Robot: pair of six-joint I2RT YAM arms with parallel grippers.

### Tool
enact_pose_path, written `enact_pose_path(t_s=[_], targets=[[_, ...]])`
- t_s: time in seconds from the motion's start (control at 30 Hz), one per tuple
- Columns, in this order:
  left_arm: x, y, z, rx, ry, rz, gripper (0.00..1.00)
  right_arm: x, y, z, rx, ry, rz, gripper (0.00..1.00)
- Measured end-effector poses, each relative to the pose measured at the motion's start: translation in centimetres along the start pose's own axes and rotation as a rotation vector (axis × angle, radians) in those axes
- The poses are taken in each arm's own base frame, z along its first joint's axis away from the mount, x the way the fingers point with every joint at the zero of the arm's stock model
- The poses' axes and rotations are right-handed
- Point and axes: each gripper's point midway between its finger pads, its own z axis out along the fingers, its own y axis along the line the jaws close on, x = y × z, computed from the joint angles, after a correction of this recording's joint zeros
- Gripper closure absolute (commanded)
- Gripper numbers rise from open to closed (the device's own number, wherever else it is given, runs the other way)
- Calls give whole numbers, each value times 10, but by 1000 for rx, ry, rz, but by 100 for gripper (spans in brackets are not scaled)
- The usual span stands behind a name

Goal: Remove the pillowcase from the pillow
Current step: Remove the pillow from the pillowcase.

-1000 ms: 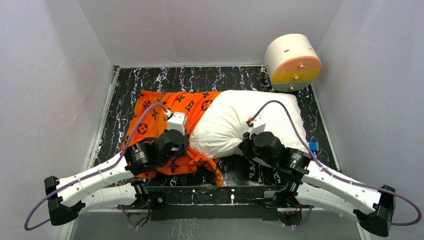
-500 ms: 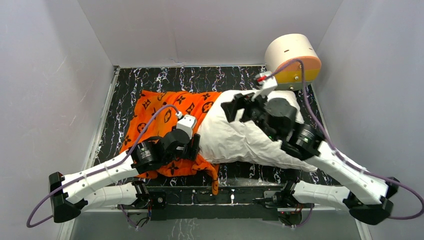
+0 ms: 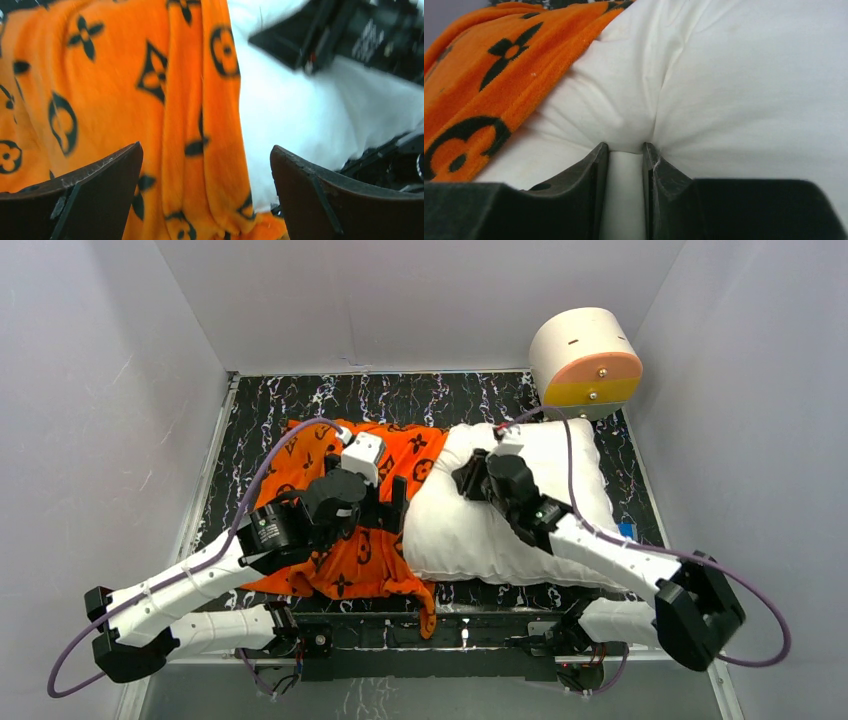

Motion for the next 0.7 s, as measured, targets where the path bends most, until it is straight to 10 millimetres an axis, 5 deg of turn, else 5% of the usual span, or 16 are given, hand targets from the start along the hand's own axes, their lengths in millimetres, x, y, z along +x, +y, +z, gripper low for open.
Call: enact_pose_path(t_s=[0.17,0.27,0.4,0.53,0.63,0.7], targets=[[-38,3,2,-29,-70,16,2,38,2,-15,-170,-27,213,65],[-58,13,24,-65,-65,11,2,45,5,-22,-241,-46,300,65],[-76,37,88,-71,23,-52,2,43,10,-30,-284,-55,337,64],[-66,47,163,48,162,-119,2,39,10,-39,-291,-57,359,64],[-45,42,204,168,280,-174,28,37,9,-50,-289,-54,367,63],[-32,37,221,240,357,-212,65,36,7,-56,-287,-53,366,62]])
